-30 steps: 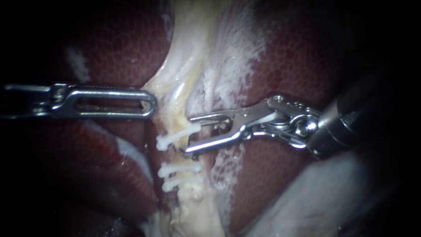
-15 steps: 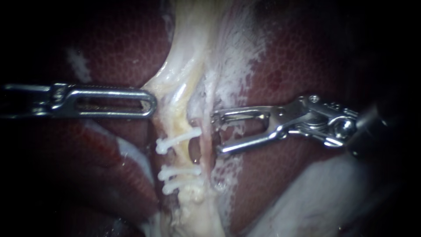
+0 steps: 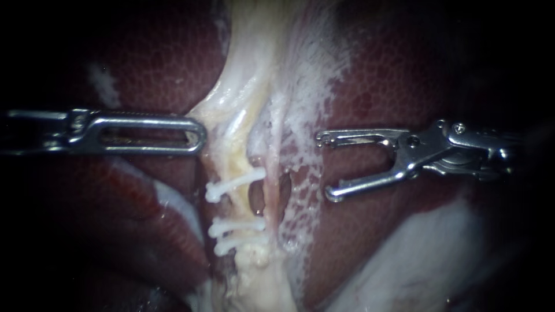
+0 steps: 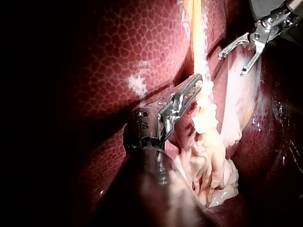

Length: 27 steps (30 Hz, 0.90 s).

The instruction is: Going back third clip left tube

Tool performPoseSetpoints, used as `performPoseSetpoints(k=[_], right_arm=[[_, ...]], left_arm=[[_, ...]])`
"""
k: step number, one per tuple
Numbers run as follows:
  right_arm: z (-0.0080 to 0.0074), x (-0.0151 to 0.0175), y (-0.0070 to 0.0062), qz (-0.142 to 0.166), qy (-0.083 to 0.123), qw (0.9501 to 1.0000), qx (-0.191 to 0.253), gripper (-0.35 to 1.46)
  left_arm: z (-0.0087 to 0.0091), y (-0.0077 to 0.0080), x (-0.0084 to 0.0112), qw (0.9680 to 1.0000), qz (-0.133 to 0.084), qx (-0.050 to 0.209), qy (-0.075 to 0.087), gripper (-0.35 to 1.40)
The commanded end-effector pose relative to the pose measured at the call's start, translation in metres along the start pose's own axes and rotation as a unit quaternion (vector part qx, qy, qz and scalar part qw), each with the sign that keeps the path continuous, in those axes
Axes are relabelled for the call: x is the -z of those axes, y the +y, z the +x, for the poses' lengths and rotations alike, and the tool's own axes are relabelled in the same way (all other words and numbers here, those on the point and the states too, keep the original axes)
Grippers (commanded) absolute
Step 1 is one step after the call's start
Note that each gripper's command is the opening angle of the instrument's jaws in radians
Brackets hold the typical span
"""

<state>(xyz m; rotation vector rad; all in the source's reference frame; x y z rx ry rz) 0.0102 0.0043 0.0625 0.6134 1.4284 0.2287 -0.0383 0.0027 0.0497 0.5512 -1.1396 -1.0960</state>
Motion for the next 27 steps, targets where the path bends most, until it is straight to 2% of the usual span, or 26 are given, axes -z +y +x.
performPoseSetpoints(k=[1, 20, 27], right_arm=[[0.0001, 0.0001, 0.0001, 0.0, -0.001, 1.0, 0.004, 0.6], [0.0006, 0.0015, -0.0006, 0.001, -0.006, 0.9998, 0.016, 0.6], [0.0006, 0.0017, -0.0006, 0.001, -0.007, 0.9998, 0.016, 0.6]], left_arm=[[0.0, 0.0, 0.0, 1.0, 0.0, 0.0, 0.0, -0.35], [0.0, 0.0002, -0.0004, 1.0, 0.0, 0.0, 0.0, -0.35], [0.0003, 0.0009, -0.0009, 1.0, -0.001, -0.001, -0.001, -0.35]])
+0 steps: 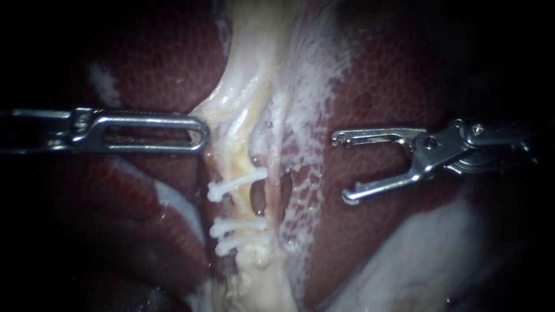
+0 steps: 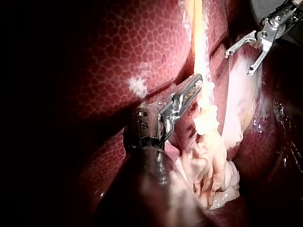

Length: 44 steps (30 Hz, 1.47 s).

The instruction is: Going back third clip left tube

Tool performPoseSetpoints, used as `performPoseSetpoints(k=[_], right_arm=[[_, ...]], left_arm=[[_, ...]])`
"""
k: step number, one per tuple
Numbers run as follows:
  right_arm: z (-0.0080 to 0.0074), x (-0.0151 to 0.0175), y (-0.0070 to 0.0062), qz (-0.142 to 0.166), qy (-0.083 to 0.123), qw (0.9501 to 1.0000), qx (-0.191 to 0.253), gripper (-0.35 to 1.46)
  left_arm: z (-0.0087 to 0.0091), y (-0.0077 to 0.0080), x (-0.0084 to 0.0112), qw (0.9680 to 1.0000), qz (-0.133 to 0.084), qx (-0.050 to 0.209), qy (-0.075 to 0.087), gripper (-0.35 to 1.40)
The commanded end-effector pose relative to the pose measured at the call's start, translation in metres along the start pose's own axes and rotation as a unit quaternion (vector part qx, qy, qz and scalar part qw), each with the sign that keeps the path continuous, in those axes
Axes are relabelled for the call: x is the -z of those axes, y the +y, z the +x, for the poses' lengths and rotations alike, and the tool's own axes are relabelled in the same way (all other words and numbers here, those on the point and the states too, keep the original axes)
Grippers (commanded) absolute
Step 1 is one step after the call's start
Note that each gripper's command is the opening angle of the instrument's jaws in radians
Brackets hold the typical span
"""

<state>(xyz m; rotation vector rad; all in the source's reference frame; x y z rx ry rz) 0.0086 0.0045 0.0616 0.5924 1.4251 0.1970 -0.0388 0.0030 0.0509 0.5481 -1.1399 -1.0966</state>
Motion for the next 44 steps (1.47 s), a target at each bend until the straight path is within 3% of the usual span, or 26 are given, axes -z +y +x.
performPoseSetpoints(k=[1, 16, 44], right_arm=[[0.0, 0.0, 0.0, 0.0, 0.0, 1.0, 0.003, 0.6], [-0.0001, 0.0004, -0.0001, 0.001, -0.001, 1.0, 0.003, 0.6], [-0.0001, 0.0005, -0.0003, 0.001, -0.002, 1.0, 0.003, 0.6]], left_arm=[[0.0002, 0.0002, -0.0002, 1.0, 0.0, -0.001, -0.002, -0.35], [0.0024, 0.0012, -0.004, 0.9999, -0.004, -0.011, 0.007, -0.35], [0.0024, 0.0014, -0.0046, 0.9999, -0.003, -0.008, 0.008, -0.35]])
